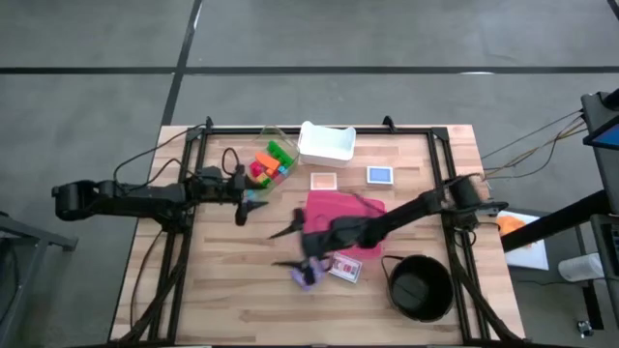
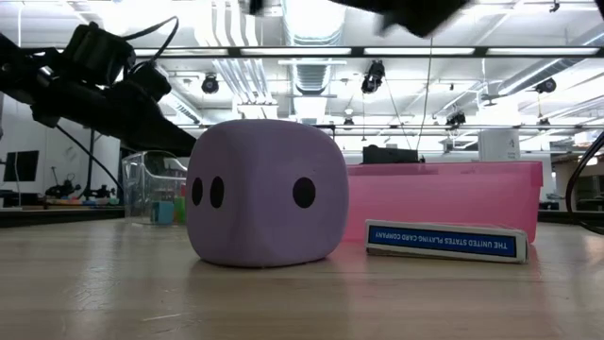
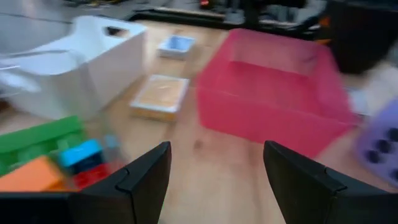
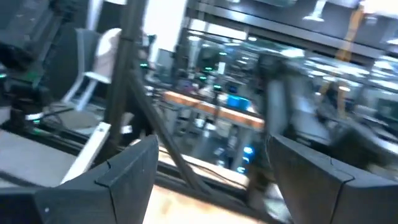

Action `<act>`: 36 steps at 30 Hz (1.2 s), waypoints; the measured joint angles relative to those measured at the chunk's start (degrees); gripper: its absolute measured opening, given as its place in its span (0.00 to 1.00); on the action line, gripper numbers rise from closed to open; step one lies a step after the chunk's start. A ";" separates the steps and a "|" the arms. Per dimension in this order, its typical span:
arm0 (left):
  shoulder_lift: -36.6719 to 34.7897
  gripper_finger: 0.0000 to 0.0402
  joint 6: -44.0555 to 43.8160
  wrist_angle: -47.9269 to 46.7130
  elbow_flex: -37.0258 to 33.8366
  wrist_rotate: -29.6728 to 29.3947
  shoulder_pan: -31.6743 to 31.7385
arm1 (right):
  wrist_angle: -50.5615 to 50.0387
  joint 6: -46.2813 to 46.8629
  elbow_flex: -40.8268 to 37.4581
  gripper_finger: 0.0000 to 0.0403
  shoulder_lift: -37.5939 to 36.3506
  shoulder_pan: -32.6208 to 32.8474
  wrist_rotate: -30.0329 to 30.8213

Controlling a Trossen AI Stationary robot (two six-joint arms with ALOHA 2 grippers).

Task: Pick & Place Toys
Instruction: Put the purple die into the pink bin

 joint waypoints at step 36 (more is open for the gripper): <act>28.06 0.65 4.46 -23.83 32.78 -39.83 -46.26 | 8.85 1.99 -54.99 0.74 -44.62 -0.53 18.82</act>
